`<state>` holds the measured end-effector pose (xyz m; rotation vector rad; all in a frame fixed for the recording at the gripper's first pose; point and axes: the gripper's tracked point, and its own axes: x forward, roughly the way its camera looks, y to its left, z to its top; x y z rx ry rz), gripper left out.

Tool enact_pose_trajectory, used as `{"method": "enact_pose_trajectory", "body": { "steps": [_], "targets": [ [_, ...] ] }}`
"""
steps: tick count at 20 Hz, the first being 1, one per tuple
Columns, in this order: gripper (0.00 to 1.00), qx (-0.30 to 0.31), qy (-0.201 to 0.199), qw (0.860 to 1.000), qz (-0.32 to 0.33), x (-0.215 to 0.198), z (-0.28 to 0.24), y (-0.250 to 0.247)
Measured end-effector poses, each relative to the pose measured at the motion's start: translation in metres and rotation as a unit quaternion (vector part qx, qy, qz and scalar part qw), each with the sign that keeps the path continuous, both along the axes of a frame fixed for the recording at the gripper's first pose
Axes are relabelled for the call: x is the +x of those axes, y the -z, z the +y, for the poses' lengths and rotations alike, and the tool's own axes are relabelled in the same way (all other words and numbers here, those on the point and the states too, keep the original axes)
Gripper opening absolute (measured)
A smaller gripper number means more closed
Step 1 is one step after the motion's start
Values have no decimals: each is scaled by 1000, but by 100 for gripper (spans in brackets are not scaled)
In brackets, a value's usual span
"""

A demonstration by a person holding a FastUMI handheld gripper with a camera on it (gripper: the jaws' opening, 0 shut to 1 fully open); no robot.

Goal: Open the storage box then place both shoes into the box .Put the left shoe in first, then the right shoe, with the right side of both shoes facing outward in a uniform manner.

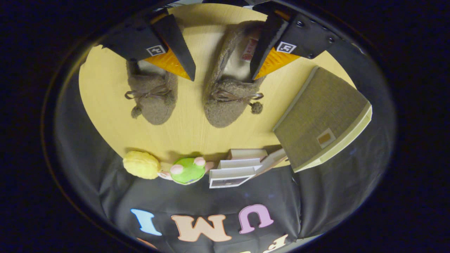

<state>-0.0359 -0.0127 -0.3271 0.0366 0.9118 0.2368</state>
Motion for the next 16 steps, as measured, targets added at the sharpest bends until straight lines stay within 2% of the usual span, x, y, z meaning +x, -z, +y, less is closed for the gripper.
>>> {"method": "enact_pose_trajectory", "body": {
  "steps": [5, 13, 16],
  "targets": [
    [62, -3, 24, 999, 47, -3, -4, 16],
    [10, 8, 98, 992, 83, 1, -6, 14],
    [6, 24, 138, 986, 85, 7, -6, 1]
  ]
}}
